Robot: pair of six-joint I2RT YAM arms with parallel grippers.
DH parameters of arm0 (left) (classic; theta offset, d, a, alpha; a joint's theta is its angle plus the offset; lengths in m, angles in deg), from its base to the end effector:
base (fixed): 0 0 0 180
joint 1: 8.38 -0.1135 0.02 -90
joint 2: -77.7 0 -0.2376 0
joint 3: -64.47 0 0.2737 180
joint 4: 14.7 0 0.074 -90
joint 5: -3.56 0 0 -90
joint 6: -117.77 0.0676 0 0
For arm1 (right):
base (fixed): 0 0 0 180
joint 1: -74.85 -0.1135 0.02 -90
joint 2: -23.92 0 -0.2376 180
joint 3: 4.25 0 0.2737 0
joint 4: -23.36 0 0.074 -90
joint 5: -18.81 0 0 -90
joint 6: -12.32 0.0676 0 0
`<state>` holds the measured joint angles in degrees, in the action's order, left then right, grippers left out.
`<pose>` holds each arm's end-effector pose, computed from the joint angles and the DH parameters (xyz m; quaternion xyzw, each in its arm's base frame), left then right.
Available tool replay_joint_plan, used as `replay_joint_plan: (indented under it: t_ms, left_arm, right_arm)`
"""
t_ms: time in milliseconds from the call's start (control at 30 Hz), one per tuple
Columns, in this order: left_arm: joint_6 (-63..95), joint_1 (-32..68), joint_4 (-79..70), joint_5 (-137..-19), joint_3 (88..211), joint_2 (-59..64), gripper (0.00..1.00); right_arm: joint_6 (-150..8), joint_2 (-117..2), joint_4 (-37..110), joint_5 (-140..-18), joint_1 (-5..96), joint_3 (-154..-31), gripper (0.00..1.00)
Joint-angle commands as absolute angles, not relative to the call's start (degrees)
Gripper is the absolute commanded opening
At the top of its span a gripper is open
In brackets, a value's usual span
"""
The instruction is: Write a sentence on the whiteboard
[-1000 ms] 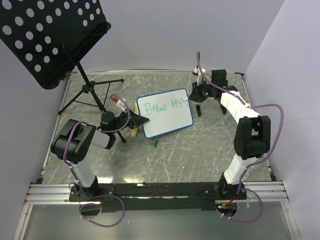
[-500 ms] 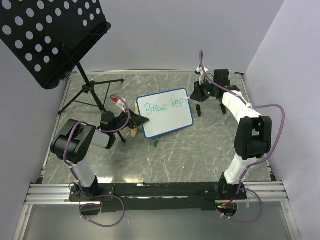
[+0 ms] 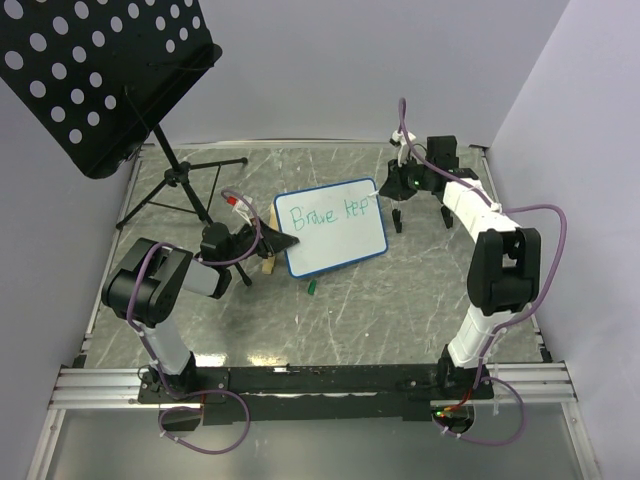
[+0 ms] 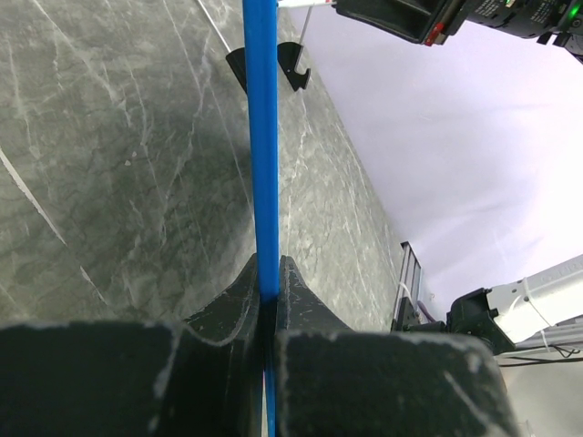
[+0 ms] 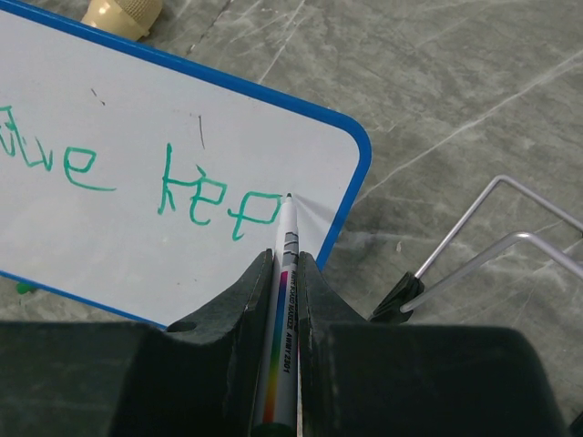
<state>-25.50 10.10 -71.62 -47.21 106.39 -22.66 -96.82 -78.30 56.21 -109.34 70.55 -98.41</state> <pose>0.3016 -0.1459 0.1107 0.0217 0.7140 -0.5800 0.3916 0.4330 0.0744 0.2241 -0.3076 0.8142 0.2441 0.4277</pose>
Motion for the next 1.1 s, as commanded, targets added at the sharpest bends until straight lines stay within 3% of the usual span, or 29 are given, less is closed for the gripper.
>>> replay_joint_plan:
  t_ms: [0, 1067]
  left_arm:
    - [-25.0, 10.2, -86.1, -45.7, 107.5, -22.1, 0.01]
    - [-25.3, 10.2, -86.7, -46.7, 107.2, -22.8, 0.01]
  right_arm:
    - [-97.0, -79.6, 55.6, -109.9, 70.9, -100.7, 0.0]
    - [-99.6, -72.6, 56.9, -111.9, 70.9, -91.3, 0.0]
